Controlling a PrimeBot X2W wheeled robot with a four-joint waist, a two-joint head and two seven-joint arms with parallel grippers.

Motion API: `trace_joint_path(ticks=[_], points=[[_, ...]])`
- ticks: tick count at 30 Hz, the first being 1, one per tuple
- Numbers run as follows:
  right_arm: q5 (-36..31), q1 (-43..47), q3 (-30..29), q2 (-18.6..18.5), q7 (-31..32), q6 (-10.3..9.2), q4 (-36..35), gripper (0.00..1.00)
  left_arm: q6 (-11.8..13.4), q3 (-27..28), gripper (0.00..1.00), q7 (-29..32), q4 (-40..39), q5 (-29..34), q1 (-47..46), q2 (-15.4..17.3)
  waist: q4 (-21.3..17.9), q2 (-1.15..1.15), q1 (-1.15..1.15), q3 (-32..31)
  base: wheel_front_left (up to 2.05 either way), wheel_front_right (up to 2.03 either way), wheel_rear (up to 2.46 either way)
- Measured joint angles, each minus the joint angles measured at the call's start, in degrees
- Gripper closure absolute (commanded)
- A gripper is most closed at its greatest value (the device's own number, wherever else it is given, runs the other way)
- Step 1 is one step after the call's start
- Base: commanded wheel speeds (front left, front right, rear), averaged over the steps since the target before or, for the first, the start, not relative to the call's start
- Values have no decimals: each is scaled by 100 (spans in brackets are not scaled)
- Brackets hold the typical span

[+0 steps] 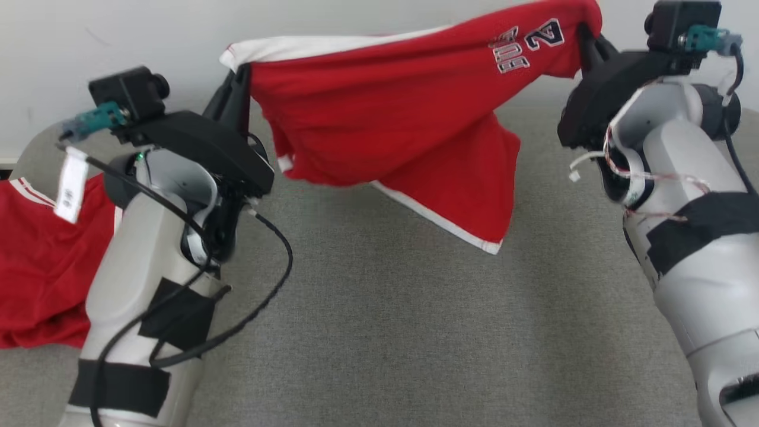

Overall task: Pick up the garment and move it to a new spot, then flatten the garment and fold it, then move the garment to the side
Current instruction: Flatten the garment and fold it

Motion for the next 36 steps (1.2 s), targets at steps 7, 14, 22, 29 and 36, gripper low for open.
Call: trace_joint_path(ticks=[7, 14, 22, 29, 36], points=[[-182, 1377, 705, -151, -22, 748, 175, 100, -426, -396, 100, -303, 330, 64, 937, 16, -99, 0, 1, -77, 0, 0, 0], [-202, 2543, 1248, -354, 330, 1322, -78, 0, -616, -760, 100, -401, 499, 113, 1635, 31, -151, 0, 0, -212, 0, 0, 0], [177, 3685, 1824, -575, 1216, 1374, -848, 0, -667, -882, 100, -523, 688, 114, 1863, 83, -185, 0, 0, -517, 0, 0, 0], [726, 4016, 1651, -992, 1875, 1372, -1866, 0, -711, -891, 100, -620, 742, 107, 2052, 121, -203, -1, -1, -832, 0, 0, 0], [981, 4020, 1165, -1024, 2490, 740, -2510, 0, -716, -918, 100, -653, 679, 101, 2092, 167, -282, -1, -1, -948, 0, 0, 0]])
